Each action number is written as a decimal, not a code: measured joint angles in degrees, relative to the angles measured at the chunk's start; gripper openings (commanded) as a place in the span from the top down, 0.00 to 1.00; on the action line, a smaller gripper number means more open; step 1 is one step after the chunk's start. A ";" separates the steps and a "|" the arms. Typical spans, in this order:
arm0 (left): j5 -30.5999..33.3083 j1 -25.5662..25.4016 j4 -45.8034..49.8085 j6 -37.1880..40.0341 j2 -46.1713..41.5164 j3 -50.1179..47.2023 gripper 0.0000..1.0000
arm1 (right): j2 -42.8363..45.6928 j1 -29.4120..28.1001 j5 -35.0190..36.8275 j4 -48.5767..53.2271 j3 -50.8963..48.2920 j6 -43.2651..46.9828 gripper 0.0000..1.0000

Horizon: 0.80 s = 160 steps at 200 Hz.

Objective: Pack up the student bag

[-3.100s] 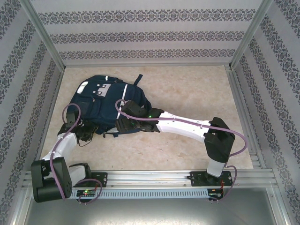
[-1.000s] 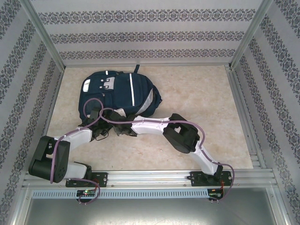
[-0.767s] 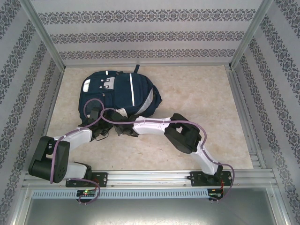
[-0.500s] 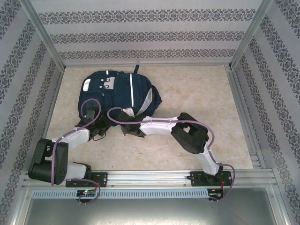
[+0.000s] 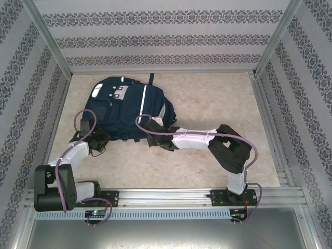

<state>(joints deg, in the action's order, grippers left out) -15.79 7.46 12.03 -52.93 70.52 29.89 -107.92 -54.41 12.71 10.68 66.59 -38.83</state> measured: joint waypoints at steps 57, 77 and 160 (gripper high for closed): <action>-3.34 2.21 6.62 -1.09 -4.04 1.53 0.56 | 1.90 0.72 -8.00 -0.11 -0.28 3.23 1.00; -2.86 -1.05 9.35 -5.03 -9.86 1.14 0.51 | 1.90 0.24 -9.05 1.22 0.79 3.69 1.00; 4.39 -29.42 -3.61 -29.29 -13.84 -9.77 0.45 | 0.37 -4.00 -15.19 3.41 5.51 6.27 1.00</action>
<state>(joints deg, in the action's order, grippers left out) -11.40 -21.96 8.43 -82.21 56.69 20.12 -107.55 -58.41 -2.48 14.09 72.10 -32.56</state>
